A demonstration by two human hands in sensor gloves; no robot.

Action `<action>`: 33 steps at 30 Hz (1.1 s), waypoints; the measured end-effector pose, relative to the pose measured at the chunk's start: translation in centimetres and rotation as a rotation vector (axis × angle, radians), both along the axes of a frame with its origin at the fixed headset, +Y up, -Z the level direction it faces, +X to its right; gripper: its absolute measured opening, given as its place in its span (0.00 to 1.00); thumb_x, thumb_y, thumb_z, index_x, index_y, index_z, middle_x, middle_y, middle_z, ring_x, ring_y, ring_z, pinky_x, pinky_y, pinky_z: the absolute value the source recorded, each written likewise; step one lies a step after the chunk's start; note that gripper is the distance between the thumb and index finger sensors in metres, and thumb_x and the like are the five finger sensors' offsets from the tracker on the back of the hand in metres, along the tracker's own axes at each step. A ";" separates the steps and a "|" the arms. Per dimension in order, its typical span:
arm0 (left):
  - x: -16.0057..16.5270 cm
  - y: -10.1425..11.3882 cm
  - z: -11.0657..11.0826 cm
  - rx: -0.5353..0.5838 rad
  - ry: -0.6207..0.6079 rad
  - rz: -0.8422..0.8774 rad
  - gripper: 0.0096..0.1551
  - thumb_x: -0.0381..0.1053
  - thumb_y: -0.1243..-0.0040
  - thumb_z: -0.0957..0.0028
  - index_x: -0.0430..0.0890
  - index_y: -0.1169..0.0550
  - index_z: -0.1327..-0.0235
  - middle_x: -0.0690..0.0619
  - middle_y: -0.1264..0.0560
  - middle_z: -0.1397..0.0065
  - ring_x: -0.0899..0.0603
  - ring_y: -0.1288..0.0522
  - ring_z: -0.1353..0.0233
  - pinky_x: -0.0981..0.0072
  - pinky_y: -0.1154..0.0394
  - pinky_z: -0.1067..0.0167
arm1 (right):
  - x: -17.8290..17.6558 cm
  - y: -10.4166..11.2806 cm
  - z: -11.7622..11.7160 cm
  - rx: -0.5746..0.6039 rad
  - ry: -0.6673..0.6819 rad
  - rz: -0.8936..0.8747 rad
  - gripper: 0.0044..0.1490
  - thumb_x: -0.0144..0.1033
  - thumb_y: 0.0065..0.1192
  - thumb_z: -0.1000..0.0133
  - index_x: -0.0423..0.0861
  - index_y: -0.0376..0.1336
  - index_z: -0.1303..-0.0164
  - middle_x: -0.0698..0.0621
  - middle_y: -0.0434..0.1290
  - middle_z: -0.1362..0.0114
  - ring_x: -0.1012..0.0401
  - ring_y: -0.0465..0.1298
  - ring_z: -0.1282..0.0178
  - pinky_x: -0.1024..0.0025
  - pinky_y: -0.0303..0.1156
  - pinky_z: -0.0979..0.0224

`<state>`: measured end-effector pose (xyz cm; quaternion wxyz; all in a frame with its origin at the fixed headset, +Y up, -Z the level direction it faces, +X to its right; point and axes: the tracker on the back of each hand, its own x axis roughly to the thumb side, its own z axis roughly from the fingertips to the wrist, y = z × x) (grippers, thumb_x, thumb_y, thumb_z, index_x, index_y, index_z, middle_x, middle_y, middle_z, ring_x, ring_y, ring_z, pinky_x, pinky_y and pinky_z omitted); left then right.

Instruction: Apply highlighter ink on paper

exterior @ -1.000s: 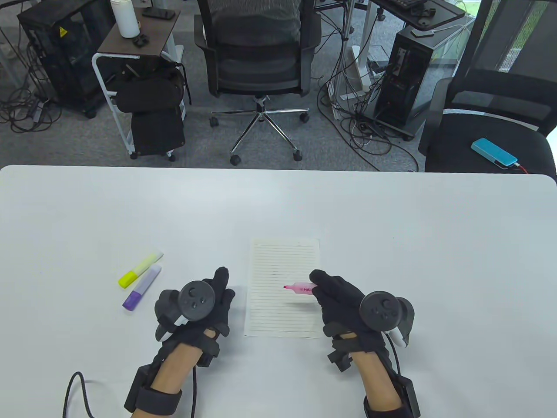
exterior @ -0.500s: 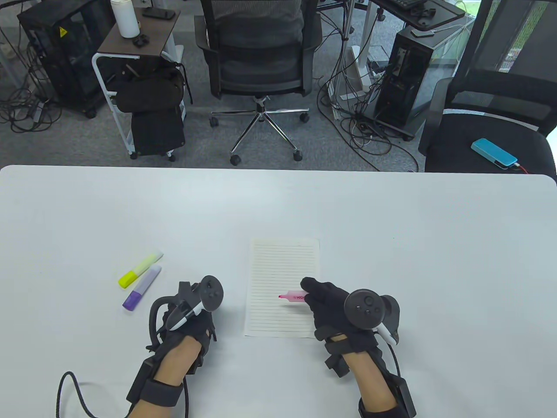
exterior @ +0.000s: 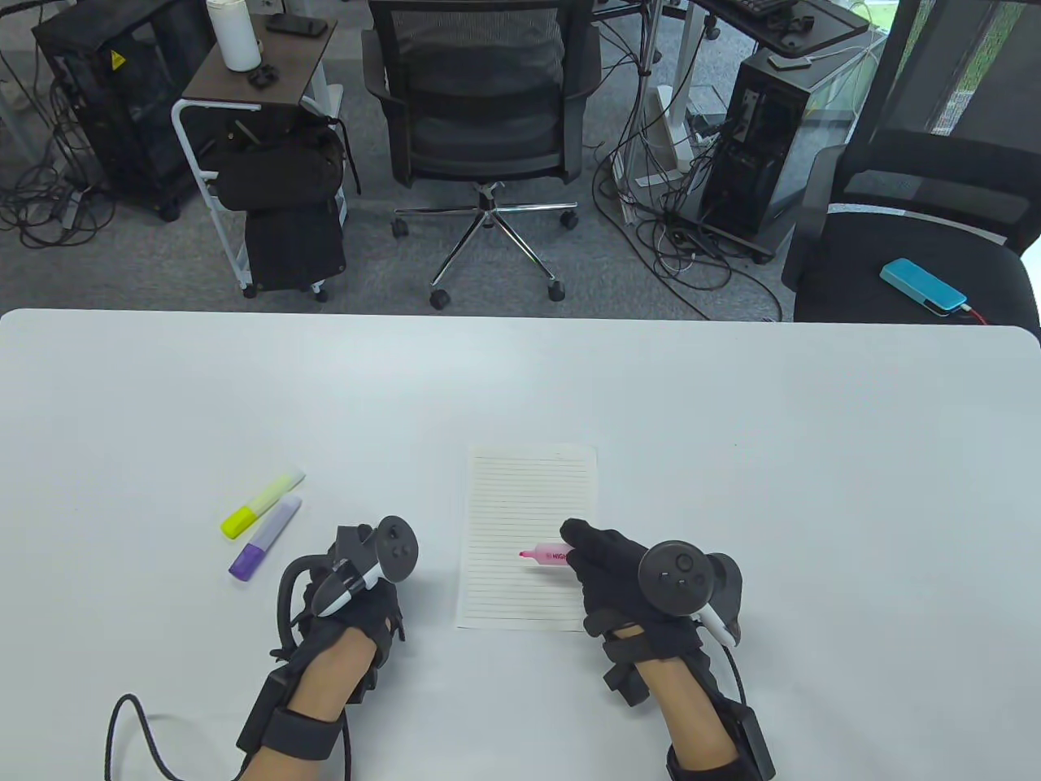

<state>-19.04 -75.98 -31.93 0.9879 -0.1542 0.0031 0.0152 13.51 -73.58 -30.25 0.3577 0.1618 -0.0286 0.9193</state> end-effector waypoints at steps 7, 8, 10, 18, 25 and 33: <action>4.3 1.5 1.8 0.122 -0.299 0.138 0.40 0.56 0.39 0.53 0.55 0.37 0.24 0.48 0.47 0.16 0.32 0.47 0.19 0.27 0.52 0.28 | 0.0 0.2 0.2 0.032 -0.040 0.047 0.25 0.37 0.64 0.35 0.49 0.66 0.26 0.39 0.76 0.38 0.47 0.78 0.54 0.40 0.69 0.32; 5.1 1.3 2.1 0.102 -0.355 0.161 0.39 0.57 0.40 0.53 0.57 0.36 0.25 0.50 0.46 0.16 0.32 0.48 0.18 0.27 0.53 0.28 | -0.1 0.2 0.2 0.028 -0.046 0.064 0.25 0.37 0.64 0.35 0.49 0.66 0.27 0.39 0.76 0.39 0.47 0.78 0.54 0.40 0.69 0.32; 6.1 0.8 2.5 0.042 -0.410 0.183 0.37 0.58 0.41 0.52 0.59 0.34 0.25 0.51 0.45 0.16 0.32 0.49 0.18 0.26 0.55 0.28 | -0.1 0.1 0.2 0.019 -0.054 0.080 0.25 0.37 0.64 0.35 0.48 0.66 0.26 0.39 0.76 0.39 0.47 0.78 0.54 0.40 0.69 0.32; 7.8 -1.2 3.0 -0.101 -0.432 0.123 0.37 0.60 0.45 0.51 0.62 0.38 0.24 0.50 0.48 0.16 0.33 0.48 0.19 0.26 0.58 0.28 | -0.9 -0.6 0.1 -0.009 -0.015 0.080 0.25 0.38 0.64 0.35 0.48 0.65 0.26 0.40 0.76 0.38 0.48 0.78 0.54 0.41 0.69 0.31; 7.9 -1.3 3.1 -0.119 -0.428 0.122 0.38 0.60 0.45 0.51 0.62 0.38 0.24 0.49 0.49 0.16 0.33 0.49 0.20 0.27 0.58 0.28 | -1.8 -1.1 0.1 -0.007 0.003 0.170 0.25 0.38 0.63 0.34 0.49 0.65 0.26 0.40 0.76 0.38 0.48 0.78 0.53 0.41 0.69 0.31; 7.8 -1.4 3.1 -0.133 -0.421 0.132 0.38 0.61 0.45 0.51 0.62 0.39 0.24 0.50 0.50 0.16 0.34 0.49 0.19 0.27 0.58 0.28 | -2.2 -1.5 0.1 0.029 0.000 0.194 0.25 0.38 0.63 0.34 0.50 0.65 0.26 0.41 0.76 0.38 0.49 0.78 0.53 0.41 0.70 0.31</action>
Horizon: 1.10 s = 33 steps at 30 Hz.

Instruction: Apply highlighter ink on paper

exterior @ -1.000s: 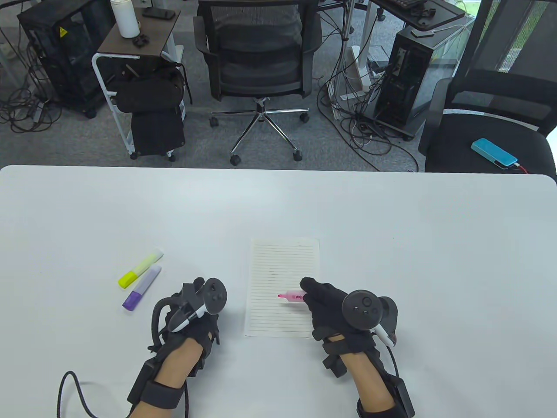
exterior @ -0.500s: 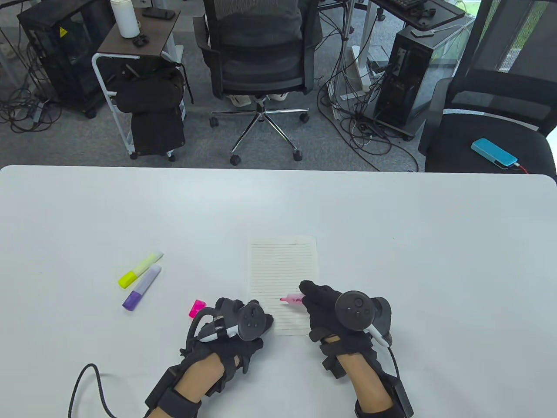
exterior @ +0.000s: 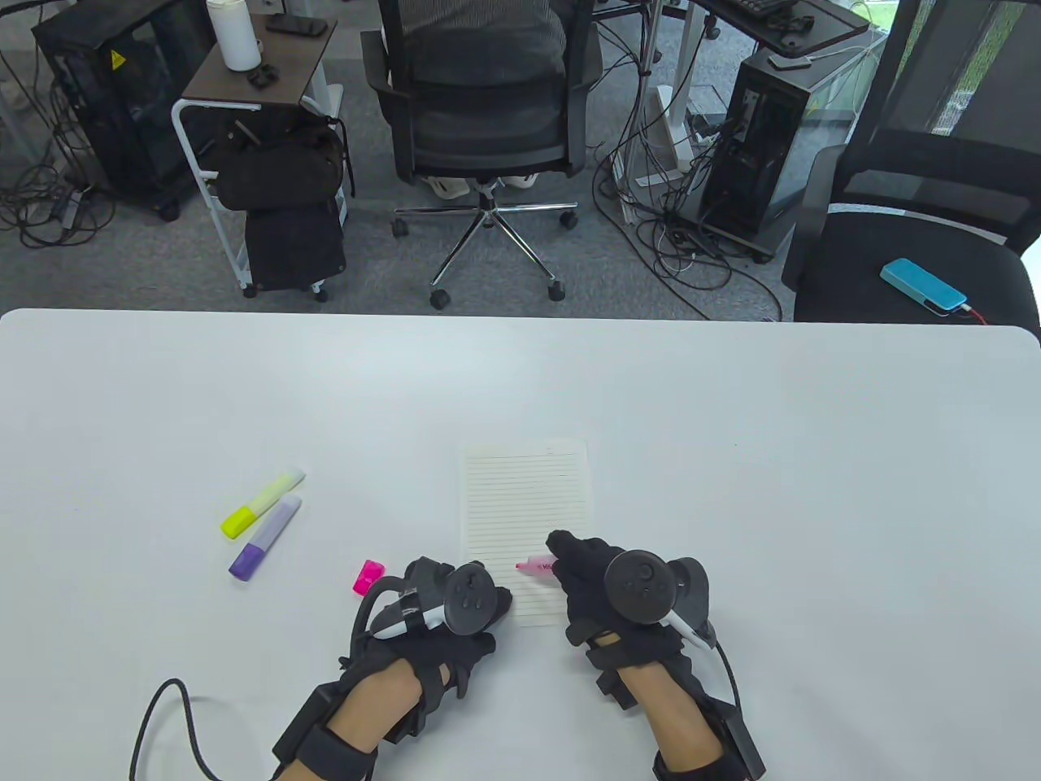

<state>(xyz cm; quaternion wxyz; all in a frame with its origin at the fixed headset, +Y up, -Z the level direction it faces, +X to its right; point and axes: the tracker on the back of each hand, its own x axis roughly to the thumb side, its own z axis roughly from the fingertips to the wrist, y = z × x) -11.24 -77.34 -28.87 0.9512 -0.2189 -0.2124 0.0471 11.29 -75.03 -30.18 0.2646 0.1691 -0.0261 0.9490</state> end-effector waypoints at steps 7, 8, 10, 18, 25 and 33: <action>0.0 -0.1 0.0 -0.008 0.004 -0.001 0.38 0.61 0.45 0.51 0.62 0.39 0.24 0.50 0.51 0.16 0.34 0.50 0.19 0.27 0.58 0.28 | -0.3 -0.3 -0.2 -0.005 0.000 0.055 0.25 0.38 0.63 0.34 0.50 0.65 0.26 0.41 0.76 0.38 0.48 0.78 0.53 0.41 0.70 0.31; 0.0 -0.1 0.0 -0.009 0.006 0.000 0.38 0.61 0.45 0.51 0.62 0.39 0.24 0.51 0.51 0.16 0.34 0.50 0.19 0.27 0.58 0.28 | -0.2 -0.3 -0.2 -0.003 -0.002 0.056 0.25 0.38 0.63 0.34 0.50 0.65 0.26 0.41 0.76 0.38 0.49 0.78 0.53 0.41 0.70 0.31; 0.0 -0.1 0.0 -0.012 0.007 -0.001 0.38 0.61 0.45 0.51 0.62 0.40 0.24 0.51 0.51 0.16 0.34 0.50 0.19 0.27 0.58 0.28 | -0.2 -0.3 -0.2 -0.007 -0.003 0.057 0.25 0.38 0.63 0.34 0.50 0.65 0.26 0.41 0.76 0.38 0.49 0.78 0.53 0.41 0.70 0.31; 0.0 -0.1 -0.1 -0.019 0.013 -0.003 0.38 0.61 0.45 0.51 0.63 0.40 0.24 0.51 0.51 0.16 0.34 0.50 0.19 0.28 0.58 0.28 | -0.3 0.2 -0.1 -0.036 0.003 0.049 0.23 0.37 0.65 0.36 0.48 0.68 0.30 0.40 0.78 0.41 0.48 0.78 0.56 0.40 0.70 0.32; -0.1 -0.1 -0.1 -0.026 0.016 0.000 0.38 0.61 0.45 0.51 0.63 0.40 0.24 0.51 0.52 0.16 0.34 0.51 0.19 0.28 0.58 0.28 | -0.3 0.2 0.0 -0.032 0.001 0.037 0.23 0.37 0.64 0.36 0.47 0.68 0.30 0.39 0.78 0.41 0.48 0.78 0.56 0.40 0.70 0.32; -0.1 -0.1 -0.1 -0.037 0.021 0.006 0.38 0.61 0.45 0.51 0.63 0.40 0.24 0.52 0.52 0.16 0.35 0.51 0.19 0.28 0.57 0.28 | -0.4 -0.2 0.0 -0.003 -0.018 0.050 0.24 0.38 0.62 0.34 0.49 0.66 0.27 0.41 0.76 0.38 0.48 0.78 0.53 0.40 0.69 0.31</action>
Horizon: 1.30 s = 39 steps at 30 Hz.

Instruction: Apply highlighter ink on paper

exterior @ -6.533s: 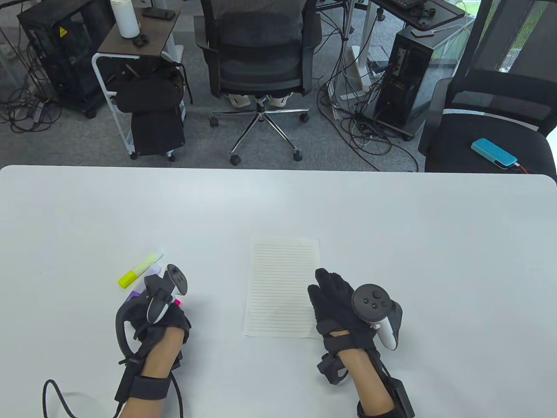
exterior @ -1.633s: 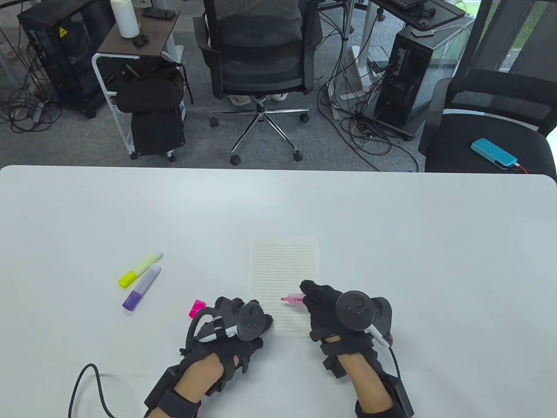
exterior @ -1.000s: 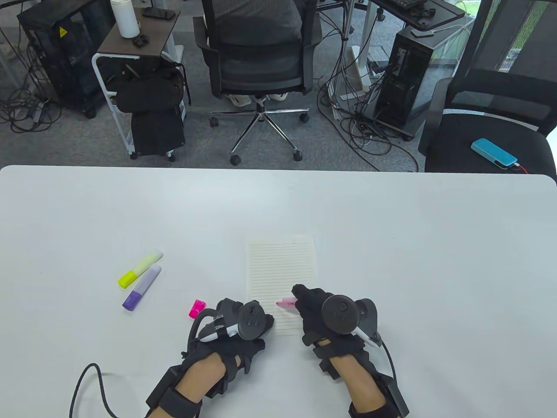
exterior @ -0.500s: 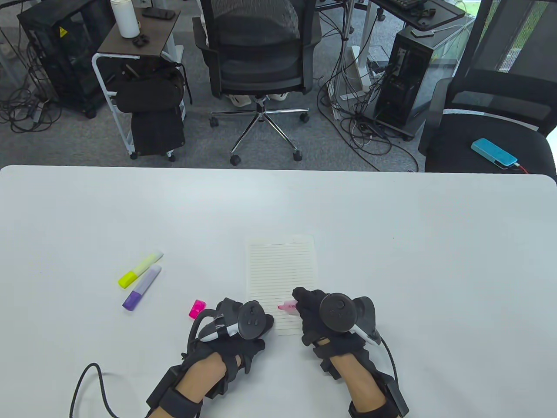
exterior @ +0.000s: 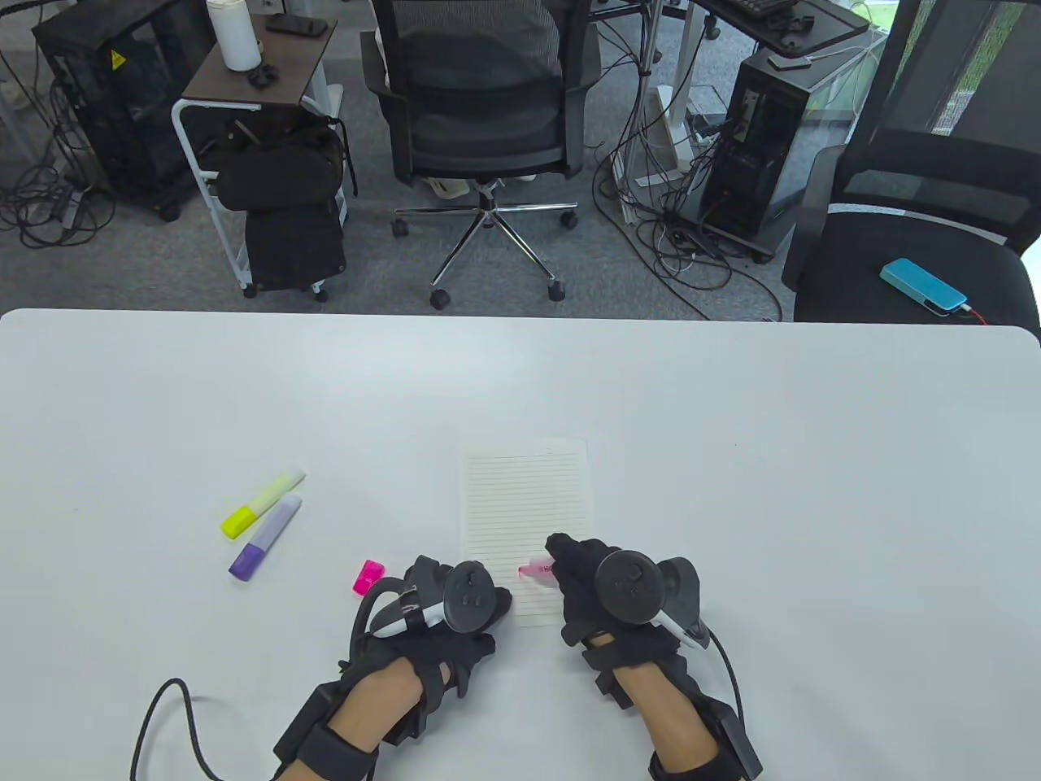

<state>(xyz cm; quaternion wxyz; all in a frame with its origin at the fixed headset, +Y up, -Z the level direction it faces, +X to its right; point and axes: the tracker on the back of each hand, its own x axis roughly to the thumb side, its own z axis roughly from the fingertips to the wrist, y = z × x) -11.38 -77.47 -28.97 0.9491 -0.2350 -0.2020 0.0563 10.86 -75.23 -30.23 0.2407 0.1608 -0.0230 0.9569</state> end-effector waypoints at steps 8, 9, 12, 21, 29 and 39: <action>-0.1 -0.1 0.0 -0.006 0.005 0.002 0.38 0.61 0.45 0.51 0.64 0.40 0.25 0.52 0.53 0.16 0.35 0.51 0.19 0.28 0.57 0.28 | -0.1 -0.2 -0.1 -0.014 -0.012 0.030 0.24 0.37 0.61 0.34 0.50 0.65 0.26 0.41 0.76 0.37 0.47 0.78 0.51 0.39 0.68 0.30; -0.1 -0.1 0.0 -0.006 0.005 0.003 0.38 0.61 0.46 0.51 0.64 0.40 0.25 0.52 0.53 0.16 0.35 0.51 0.19 0.28 0.57 0.28 | -0.1 -0.1 -0.1 -0.010 -0.020 0.036 0.24 0.37 0.62 0.34 0.50 0.66 0.27 0.41 0.76 0.37 0.47 0.78 0.52 0.39 0.68 0.30; -0.1 -0.1 0.0 -0.006 0.005 0.003 0.38 0.61 0.46 0.51 0.64 0.40 0.25 0.53 0.53 0.16 0.35 0.51 0.19 0.28 0.57 0.28 | 0.3 0.1 -0.1 -0.002 -0.062 0.057 0.24 0.37 0.62 0.34 0.49 0.66 0.27 0.41 0.76 0.37 0.47 0.78 0.52 0.39 0.68 0.30; -0.1 -0.1 0.0 -0.008 0.008 0.002 0.38 0.61 0.46 0.51 0.63 0.41 0.25 0.52 0.53 0.16 0.35 0.51 0.19 0.28 0.57 0.28 | 0.8 0.0 -0.4 -0.035 -0.073 0.032 0.24 0.37 0.62 0.34 0.49 0.66 0.27 0.40 0.76 0.38 0.47 0.78 0.52 0.39 0.68 0.31; -0.1 -0.2 0.0 -0.014 0.010 0.006 0.38 0.62 0.46 0.51 0.63 0.41 0.24 0.53 0.53 0.16 0.35 0.51 0.19 0.28 0.57 0.28 | 1.0 0.7 -0.2 -0.083 -0.076 0.012 0.23 0.36 0.63 0.35 0.46 0.68 0.30 0.39 0.78 0.40 0.46 0.78 0.55 0.38 0.68 0.31; -0.1 -0.2 -0.1 -0.015 0.010 0.005 0.38 0.62 0.46 0.51 0.64 0.41 0.25 0.52 0.53 0.16 0.35 0.52 0.19 0.29 0.57 0.28 | 0.4 0.7 0.1 -0.064 -0.033 -0.011 0.24 0.37 0.63 0.35 0.48 0.68 0.29 0.40 0.77 0.39 0.47 0.78 0.54 0.39 0.68 0.31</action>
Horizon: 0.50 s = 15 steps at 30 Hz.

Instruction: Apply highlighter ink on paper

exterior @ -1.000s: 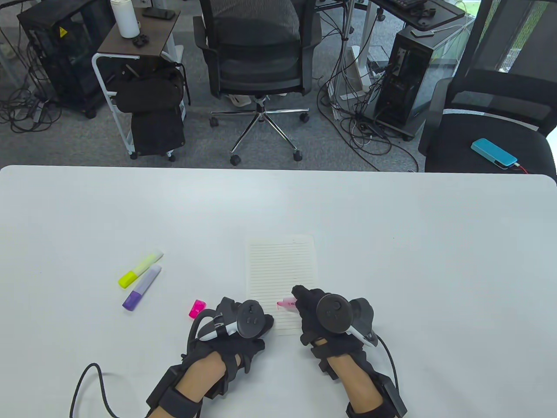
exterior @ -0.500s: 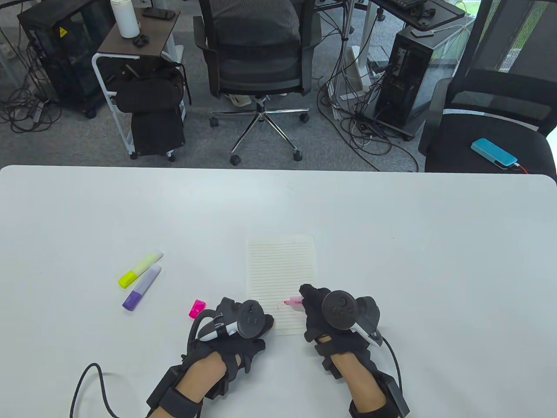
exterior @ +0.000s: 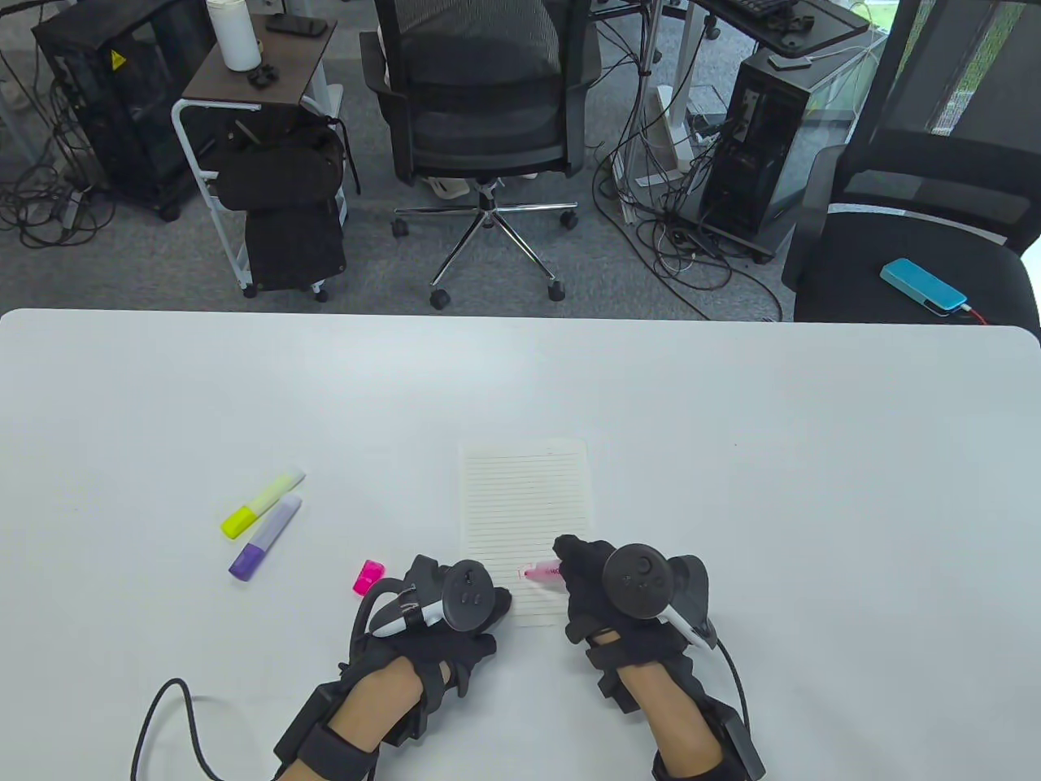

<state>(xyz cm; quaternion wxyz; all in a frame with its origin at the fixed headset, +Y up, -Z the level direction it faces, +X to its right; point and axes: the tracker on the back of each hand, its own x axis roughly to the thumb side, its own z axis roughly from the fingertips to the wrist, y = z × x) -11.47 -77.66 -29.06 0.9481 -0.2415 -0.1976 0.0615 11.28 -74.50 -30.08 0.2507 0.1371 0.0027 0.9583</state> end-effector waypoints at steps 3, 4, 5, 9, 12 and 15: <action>0.0 0.0 0.0 0.000 0.000 0.000 0.38 0.62 0.46 0.51 0.63 0.41 0.24 0.52 0.53 0.16 0.35 0.52 0.19 0.29 0.57 0.28 | -0.3 -0.3 0.0 -0.012 0.012 0.004 0.24 0.37 0.62 0.35 0.48 0.67 0.28 0.40 0.77 0.39 0.47 0.78 0.53 0.39 0.68 0.30; 0.0 0.0 0.0 0.000 0.000 0.000 0.38 0.62 0.46 0.51 0.64 0.41 0.25 0.53 0.53 0.16 0.35 0.52 0.19 0.29 0.57 0.28 | -0.4 -0.3 0.0 -0.010 0.014 0.011 0.24 0.37 0.62 0.35 0.48 0.67 0.28 0.40 0.77 0.39 0.47 0.78 0.53 0.39 0.68 0.30; 0.0 0.0 0.0 -0.001 0.000 0.000 0.38 0.62 0.46 0.51 0.64 0.41 0.25 0.53 0.53 0.16 0.35 0.52 0.19 0.29 0.57 0.28 | -0.5 -0.4 0.0 -0.011 0.013 0.024 0.24 0.37 0.62 0.35 0.48 0.67 0.28 0.40 0.77 0.38 0.47 0.78 0.53 0.39 0.68 0.30; 0.0 0.0 0.0 -0.001 0.000 0.000 0.38 0.62 0.46 0.51 0.63 0.41 0.25 0.53 0.53 0.16 0.35 0.52 0.19 0.29 0.57 0.28 | -0.2 0.0 0.0 0.001 -0.020 0.047 0.23 0.37 0.63 0.35 0.48 0.68 0.29 0.40 0.77 0.39 0.46 0.78 0.54 0.39 0.68 0.31; 0.0 0.0 0.0 -0.002 -0.001 -0.001 0.38 0.62 0.46 0.51 0.64 0.41 0.25 0.53 0.53 0.16 0.35 0.52 0.19 0.29 0.57 0.28 | 0.2 0.1 -0.1 -0.006 -0.053 0.057 0.23 0.36 0.63 0.35 0.47 0.68 0.29 0.40 0.78 0.40 0.46 0.78 0.54 0.39 0.68 0.31; 0.0 0.0 0.0 -0.003 -0.001 0.000 0.38 0.62 0.46 0.51 0.64 0.41 0.24 0.53 0.54 0.16 0.35 0.52 0.19 0.29 0.57 0.28 | 0.4 0.0 -0.1 -0.016 -0.067 0.051 0.23 0.36 0.63 0.35 0.47 0.68 0.29 0.40 0.78 0.40 0.46 0.78 0.54 0.39 0.68 0.31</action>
